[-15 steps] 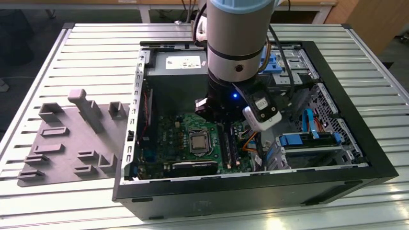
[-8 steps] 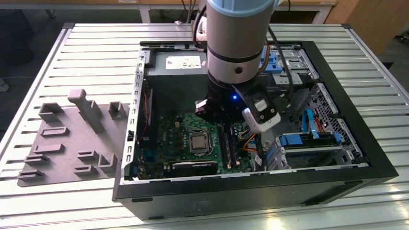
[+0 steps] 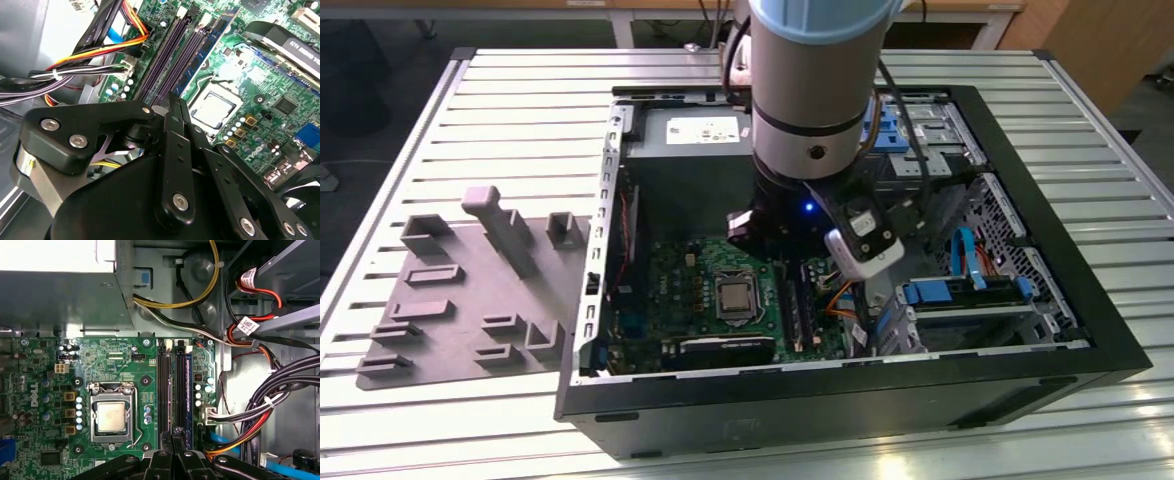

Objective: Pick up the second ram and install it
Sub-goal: 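Insert the second ram into the second slot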

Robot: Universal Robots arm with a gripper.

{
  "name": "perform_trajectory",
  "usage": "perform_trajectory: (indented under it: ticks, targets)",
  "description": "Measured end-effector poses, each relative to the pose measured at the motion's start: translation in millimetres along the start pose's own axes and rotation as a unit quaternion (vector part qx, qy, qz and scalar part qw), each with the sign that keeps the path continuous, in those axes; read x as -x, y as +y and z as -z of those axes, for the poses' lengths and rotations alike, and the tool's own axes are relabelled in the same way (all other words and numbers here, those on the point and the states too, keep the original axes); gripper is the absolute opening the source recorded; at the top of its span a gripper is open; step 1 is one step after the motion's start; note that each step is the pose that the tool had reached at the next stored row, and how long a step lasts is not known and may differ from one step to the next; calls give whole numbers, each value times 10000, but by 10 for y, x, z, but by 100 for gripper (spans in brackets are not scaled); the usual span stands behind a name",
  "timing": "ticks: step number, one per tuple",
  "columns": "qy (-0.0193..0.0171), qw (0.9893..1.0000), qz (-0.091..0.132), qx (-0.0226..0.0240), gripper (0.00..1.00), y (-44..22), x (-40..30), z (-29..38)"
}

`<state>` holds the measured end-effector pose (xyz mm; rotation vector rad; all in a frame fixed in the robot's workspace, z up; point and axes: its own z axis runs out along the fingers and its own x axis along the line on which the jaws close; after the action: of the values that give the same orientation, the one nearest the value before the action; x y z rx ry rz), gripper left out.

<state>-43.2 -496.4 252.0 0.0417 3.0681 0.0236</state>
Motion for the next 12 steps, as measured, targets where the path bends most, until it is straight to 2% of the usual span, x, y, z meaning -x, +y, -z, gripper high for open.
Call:
perform_trajectory:
  ticks: [12]
  targets:
    - [0,10000,0,0,12,-1,-5,-67]
